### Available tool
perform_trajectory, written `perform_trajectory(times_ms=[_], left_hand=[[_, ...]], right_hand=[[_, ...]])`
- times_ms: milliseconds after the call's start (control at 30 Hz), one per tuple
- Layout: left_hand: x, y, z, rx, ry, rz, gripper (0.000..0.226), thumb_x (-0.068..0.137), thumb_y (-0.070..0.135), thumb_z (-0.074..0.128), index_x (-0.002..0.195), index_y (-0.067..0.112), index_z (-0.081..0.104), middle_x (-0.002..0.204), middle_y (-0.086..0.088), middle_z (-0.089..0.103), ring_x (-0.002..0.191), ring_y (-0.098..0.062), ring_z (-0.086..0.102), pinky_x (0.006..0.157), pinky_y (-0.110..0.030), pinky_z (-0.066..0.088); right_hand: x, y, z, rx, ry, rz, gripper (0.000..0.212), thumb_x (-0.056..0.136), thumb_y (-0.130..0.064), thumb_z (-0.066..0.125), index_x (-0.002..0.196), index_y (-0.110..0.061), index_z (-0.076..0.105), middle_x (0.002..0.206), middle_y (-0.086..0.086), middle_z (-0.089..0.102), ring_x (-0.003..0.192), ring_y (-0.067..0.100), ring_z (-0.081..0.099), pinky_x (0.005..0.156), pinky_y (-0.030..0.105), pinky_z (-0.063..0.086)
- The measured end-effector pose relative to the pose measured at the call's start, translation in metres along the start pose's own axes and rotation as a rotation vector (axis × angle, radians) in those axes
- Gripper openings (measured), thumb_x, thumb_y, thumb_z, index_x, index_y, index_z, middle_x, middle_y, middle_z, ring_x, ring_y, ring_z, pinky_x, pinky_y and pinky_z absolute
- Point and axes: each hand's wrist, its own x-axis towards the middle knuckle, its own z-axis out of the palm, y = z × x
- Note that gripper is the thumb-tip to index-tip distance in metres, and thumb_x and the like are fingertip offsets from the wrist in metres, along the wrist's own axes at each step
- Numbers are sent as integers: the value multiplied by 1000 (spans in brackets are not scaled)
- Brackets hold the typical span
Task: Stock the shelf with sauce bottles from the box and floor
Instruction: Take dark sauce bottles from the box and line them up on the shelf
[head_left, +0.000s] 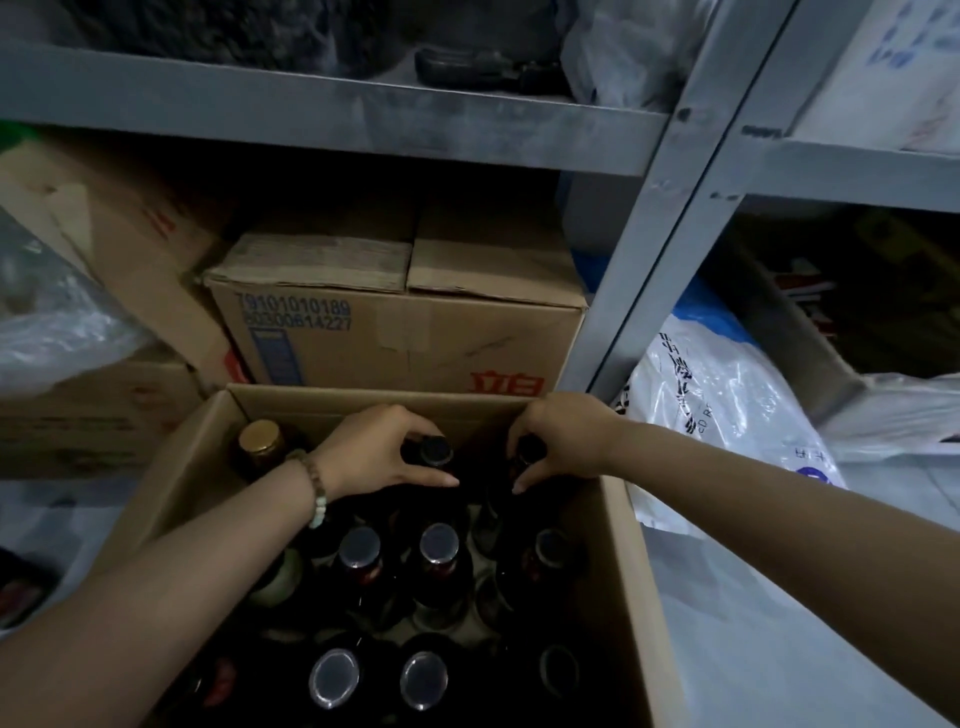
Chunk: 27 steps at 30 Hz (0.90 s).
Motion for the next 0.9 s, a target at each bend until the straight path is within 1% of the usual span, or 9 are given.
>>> perform_trajectory(times_ms=[67, 133, 233, 367, 433, 533, 667, 800, 900], left_hand=[[-2, 0, 0, -13, 4, -4, 64, 58, 78, 58, 101, 32, 69, 102, 20, 68, 94, 1, 61, 80, -33, 54], [-5, 2, 0, -9, -1, -2, 63, 61, 74, 58, 103, 29, 69, 103, 17, 68, 95, -1, 61, 80, -34, 53], [-10, 7, 2, -13, 3, -13, 50, 64, 68, 60, 97, 31, 69, 97, 19, 68, 91, 1, 60, 79, -34, 53], [-12, 15, -2, -95, 21, -11, 33, 72, 53, 67, 93, 27, 68, 95, 16, 68, 92, 0, 60, 83, -34, 52], [-13, 23, -10, -127, 42, 11, 31, 74, 50, 66, 93, 25, 66, 94, 14, 66, 91, -1, 59, 83, -33, 52], [-19, 39, -31, -155, 71, 43, 31, 76, 50, 63, 92, 23, 62, 90, 9, 65, 85, -2, 60, 78, -31, 50], [-32, 71, -79, -211, 166, 97, 33, 78, 48, 63, 91, 18, 61, 87, 2, 66, 83, -6, 61, 74, -27, 47], [-52, 128, -155, -310, 245, 133, 32, 74, 42, 66, 87, 13, 64, 85, -2, 68, 83, -13, 64, 74, -30, 48], [-68, 181, -222, -323, 330, 166, 34, 75, 39, 66, 86, 7, 64, 84, -9, 68, 82, -18, 65, 71, -33, 48]], right_hand=[[-2, -2, 1, 19, -1, 20, 46, 73, -54, 71, 109, -27, 66, 106, -4, 64, 99, 16, 56, 79, 33, 49], [-3, -4, 1, 35, -15, 35, 44, 74, -51, 71, 110, -25, 66, 107, -2, 63, 100, 17, 55, 78, 31, 47], [-6, -6, 0, 71, -26, 45, 40, 77, -42, 72, 110, -21, 65, 110, 1, 62, 103, 19, 55, 78, 27, 43], [-14, -9, -4, 114, -2, 53, 35, 80, -31, 72, 112, -18, 65, 114, 3, 62, 106, 20, 54, 85, 28, 42], [-21, -10, -12, 153, 25, 67, 34, 80, -28, 72, 112, -17, 65, 114, 3, 62, 105, 21, 55, 87, 30, 44], [-34, -9, -33, 204, 78, 88, 31, 81, -25, 71, 111, -16, 65, 112, 3, 63, 103, 20, 56, 87, 31, 47], [-58, -11, -86, 217, 152, 83, 31, 83, -23, 69, 110, -13, 60, 106, 1, 62, 95, 17, 57, 76, 24, 42], [-100, -17, -178, 304, 215, 48, 33, 82, -18, 69, 113, -15, 56, 107, 2, 62, 95, 16, 57, 83, 27, 46], [-144, -25, -261, 379, 286, 14, 31, 82, -22, 71, 109, -18, 55, 103, -3, 61, 92, 13, 58, 86, 32, 49]])
